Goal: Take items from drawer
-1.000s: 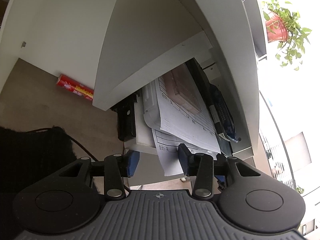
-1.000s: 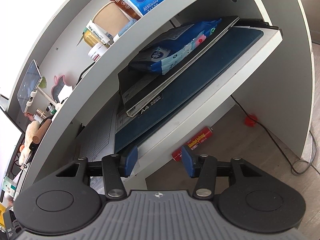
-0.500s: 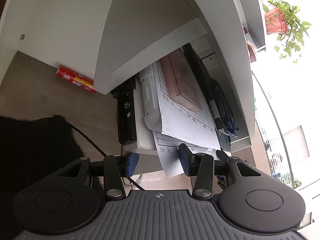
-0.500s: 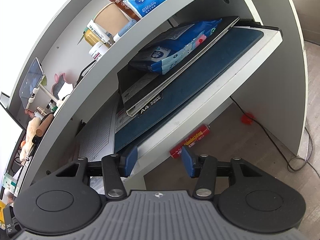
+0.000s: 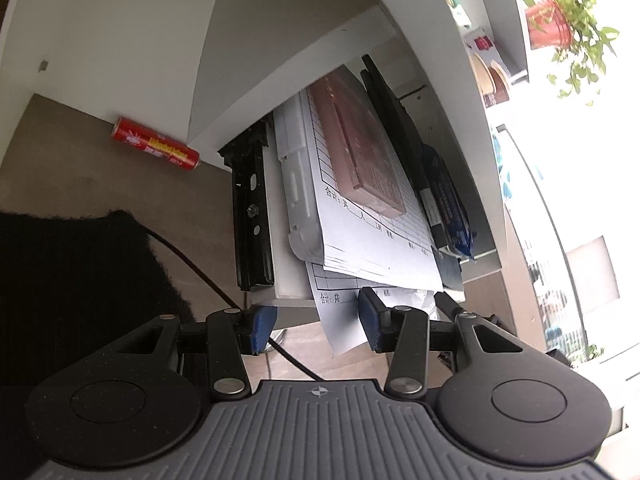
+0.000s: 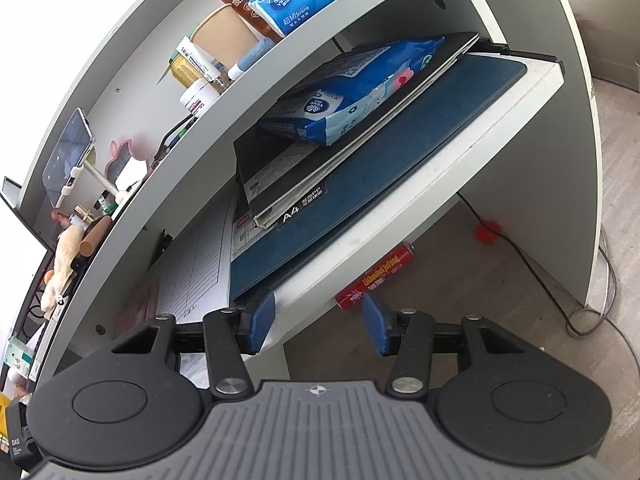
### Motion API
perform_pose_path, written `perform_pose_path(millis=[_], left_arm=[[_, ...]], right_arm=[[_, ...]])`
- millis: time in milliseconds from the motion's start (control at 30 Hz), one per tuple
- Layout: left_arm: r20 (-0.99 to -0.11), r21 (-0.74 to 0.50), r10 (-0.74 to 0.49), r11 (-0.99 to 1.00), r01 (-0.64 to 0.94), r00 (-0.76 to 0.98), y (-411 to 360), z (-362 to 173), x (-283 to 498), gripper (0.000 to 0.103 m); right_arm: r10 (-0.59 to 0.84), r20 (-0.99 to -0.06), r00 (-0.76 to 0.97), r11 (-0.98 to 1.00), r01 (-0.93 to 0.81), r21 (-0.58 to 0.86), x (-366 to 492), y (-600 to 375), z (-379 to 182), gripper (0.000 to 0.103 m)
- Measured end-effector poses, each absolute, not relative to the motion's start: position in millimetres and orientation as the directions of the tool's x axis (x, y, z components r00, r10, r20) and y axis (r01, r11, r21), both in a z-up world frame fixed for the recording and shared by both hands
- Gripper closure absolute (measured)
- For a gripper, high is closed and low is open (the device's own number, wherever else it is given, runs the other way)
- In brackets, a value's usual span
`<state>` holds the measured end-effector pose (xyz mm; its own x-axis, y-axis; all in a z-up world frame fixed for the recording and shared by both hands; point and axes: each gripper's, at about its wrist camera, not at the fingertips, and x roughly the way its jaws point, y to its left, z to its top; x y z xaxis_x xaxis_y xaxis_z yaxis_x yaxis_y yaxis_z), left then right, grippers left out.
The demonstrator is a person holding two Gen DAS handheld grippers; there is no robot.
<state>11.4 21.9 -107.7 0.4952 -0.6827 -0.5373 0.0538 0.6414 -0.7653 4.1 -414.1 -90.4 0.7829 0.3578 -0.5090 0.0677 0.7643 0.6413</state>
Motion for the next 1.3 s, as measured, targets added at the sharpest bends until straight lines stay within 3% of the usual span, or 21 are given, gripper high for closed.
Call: perform_pose_path(millis=[100,200,267,367,433,500,633,767,833,1300], left_arm=[[-0.582,-0.733,-0.668,0.678,0.057,0.464,18,-108,11,0.053],[-0.649,-0.709,-0.653,0.705,0.0,0.39,16,-116,8,0.069],[-0.641,-0.731,-0.676,0.681,-0.023,0.365,19,-122,7,0.069],[-0.615,-0.739,-0.681,0.673,0.01,0.398,23,-112,6,0.057],[-0.582,-0.755,-0.699,0.655,0.044,0.416,25,-103,6,0.029],[-0.563,-0.759,-0.705,0.647,0.066,0.431,27,-97,5,0.023],[-0.533,-0.78,-0.715,0.623,0.065,0.452,33,-91,5,0.018],[-0.504,-0.794,-0.715,0.604,0.066,0.484,41,-87,8,0.014],[-0.503,-0.793,-0.702,0.607,0.055,0.504,31,-95,6,0.013],[-0.476,-0.803,-0.647,0.596,0.005,0.595,37,-97,29,0.013]], right_arm=[[0.361,-0.516,0.777,0.77,0.064,0.635,-1,-415,-90,0.059],[0.323,-0.604,0.728,0.826,0.095,0.556,-5,-407,-98,0.059],[0.332,-0.632,0.7,0.824,0.111,0.556,-10,-404,-111,0.065],[0.373,-0.601,0.707,0.77,0.126,0.625,-17,-412,-119,0.065],[0.365,-0.583,0.726,0.762,0.127,0.635,-19,-419,-115,0.065],[0.371,-0.55,0.749,0.744,0.114,0.658,-22,-426,-110,0.063],[0.361,-0.516,0.777,0.74,0.098,0.665,-27,-435,-102,0.05],[0.371,-0.472,0.8,0.712,0.081,0.698,-30,-443,-96,0.045],[0.377,-0.452,0.808,0.707,0.064,0.704,-30,-446,-91,0.036],[0.387,-0.42,0.821,0.634,0.094,0.768,10,-442,-90,0.031]])
